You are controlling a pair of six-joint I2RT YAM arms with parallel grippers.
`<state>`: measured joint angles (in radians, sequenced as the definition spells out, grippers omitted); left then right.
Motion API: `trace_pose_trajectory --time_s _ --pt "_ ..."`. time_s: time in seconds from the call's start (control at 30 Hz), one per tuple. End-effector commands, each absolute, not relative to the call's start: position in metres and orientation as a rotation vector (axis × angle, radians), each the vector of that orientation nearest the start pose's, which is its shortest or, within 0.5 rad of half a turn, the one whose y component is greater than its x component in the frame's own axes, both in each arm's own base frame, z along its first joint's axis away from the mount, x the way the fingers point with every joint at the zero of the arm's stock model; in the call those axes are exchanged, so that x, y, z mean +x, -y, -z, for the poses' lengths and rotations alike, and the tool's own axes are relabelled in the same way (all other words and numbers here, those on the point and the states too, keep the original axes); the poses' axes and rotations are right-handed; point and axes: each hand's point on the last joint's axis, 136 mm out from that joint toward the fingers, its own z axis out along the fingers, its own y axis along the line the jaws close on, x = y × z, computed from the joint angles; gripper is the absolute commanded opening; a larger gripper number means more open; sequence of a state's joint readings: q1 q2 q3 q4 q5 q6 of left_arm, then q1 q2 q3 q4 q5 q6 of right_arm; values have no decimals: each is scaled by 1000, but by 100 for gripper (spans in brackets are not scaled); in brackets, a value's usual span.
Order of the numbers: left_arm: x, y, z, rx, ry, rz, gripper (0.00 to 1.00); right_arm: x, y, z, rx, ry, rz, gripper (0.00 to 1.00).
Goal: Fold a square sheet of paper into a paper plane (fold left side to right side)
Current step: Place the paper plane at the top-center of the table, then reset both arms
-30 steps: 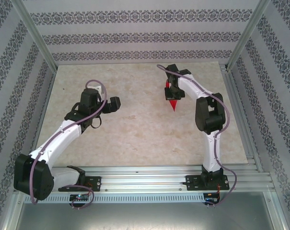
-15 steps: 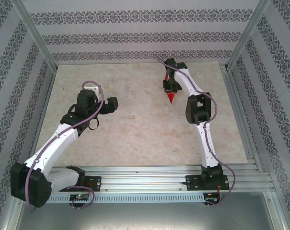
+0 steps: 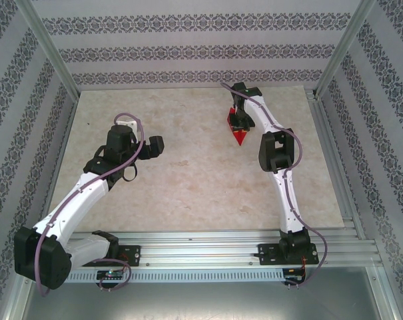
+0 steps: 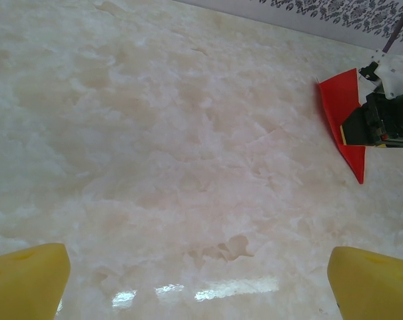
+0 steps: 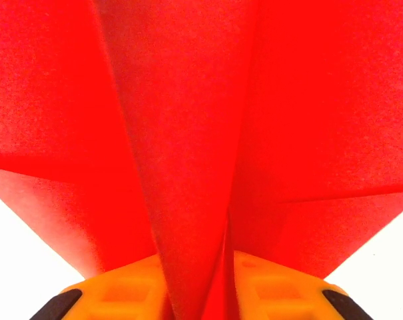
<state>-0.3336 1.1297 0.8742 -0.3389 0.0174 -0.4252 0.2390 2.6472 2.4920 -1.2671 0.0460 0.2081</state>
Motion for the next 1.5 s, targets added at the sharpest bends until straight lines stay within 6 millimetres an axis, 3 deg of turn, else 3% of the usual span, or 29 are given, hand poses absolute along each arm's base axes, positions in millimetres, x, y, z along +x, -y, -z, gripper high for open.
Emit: trace_pose_trajectory --time_s 0.0,0.13,0.4,0.67,0.77,0.9,1.03,1.17,1.33,1.47 --pt "342 118 -204 -78 -2223 437 100 526 -115 -13 -39 -3005 10 25" --pt "344 119 -208 -70 -2215 439 100 528 -116 -27 -40 -2980 3 27" --pt "347 121 -214 -66 -2207 443 100 516 -119 -86 -72 -2904 3 37" --pt "347 114 -225 -86 -2176 409 100 471 -125 -145 -124 -2830 10 41" --pt "348 105 -231 -110 -2140 366 100 452 -112 -174 -100 -2739 17 42" --pt "352 78 -243 -204 -2057 220 100 428 -90 -205 -63 -2584 23 48" --pt "358 47 -253 -284 -1946 41 100 406 -62 -214 -3 -2436 28 54" --pt "365 22 -257 -305 -1823 -146 100 392 -33 -208 94 -2278 18 63" --pt "370 -1 -237 -288 -1791 -362 100 386 8 -201 199 -2073 86 98" --pt "373 -8 -215 -267 -1825 -430 100 385 34 -177 247 -1978 172 98"
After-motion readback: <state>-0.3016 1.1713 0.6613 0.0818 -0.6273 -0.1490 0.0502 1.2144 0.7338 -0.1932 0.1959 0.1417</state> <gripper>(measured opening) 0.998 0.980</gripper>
